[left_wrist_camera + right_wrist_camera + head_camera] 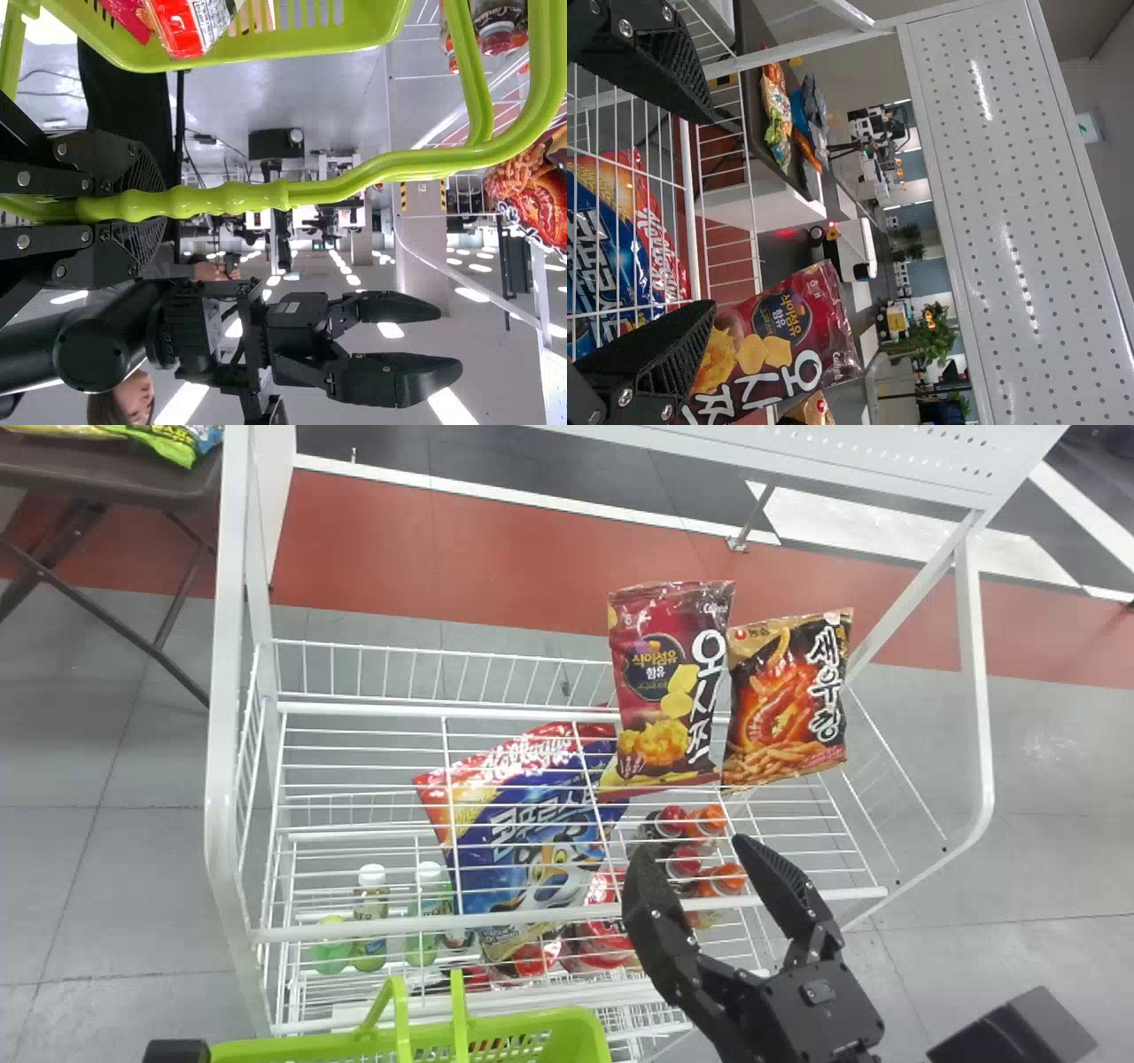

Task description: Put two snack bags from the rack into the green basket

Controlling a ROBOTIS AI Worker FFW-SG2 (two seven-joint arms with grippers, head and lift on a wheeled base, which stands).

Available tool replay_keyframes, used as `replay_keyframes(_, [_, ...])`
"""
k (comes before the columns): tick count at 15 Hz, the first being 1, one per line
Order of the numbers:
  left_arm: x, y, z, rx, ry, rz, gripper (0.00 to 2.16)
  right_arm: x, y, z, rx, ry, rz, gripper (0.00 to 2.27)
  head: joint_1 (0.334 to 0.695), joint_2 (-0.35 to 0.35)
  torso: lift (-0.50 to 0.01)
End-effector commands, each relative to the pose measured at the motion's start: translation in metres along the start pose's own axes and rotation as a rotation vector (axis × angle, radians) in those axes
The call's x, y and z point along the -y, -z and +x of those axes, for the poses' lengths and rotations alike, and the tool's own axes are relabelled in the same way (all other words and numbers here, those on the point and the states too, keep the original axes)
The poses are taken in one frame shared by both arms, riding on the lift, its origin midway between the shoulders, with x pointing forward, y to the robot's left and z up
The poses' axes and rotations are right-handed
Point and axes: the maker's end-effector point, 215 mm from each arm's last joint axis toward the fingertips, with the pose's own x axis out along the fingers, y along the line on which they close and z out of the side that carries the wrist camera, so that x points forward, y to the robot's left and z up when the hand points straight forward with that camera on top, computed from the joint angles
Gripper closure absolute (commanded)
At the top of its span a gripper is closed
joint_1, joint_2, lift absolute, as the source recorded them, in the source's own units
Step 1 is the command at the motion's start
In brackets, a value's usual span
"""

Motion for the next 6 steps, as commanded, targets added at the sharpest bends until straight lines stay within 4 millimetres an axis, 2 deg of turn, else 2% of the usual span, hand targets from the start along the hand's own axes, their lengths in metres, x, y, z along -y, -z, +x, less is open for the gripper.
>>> replay_keyframes(1, [0.0007, 0.0006, 0.0006, 0.001, 0.002, -0.002, 1.45, 0.0001, -0.0001, -0.0002, 0.000, 0.001, 0.003, 0.07, 0.695, -0.350, -0.005])
replay_keyframes(6, [0.0013, 0.0025, 0.0003, 0.002, 0.006, -0.007, 1.45, 0.0076, -0.0056, -0.0012, 0.006, 0.012, 0.005, 0.07, 0.695, -0.350, -0.005])
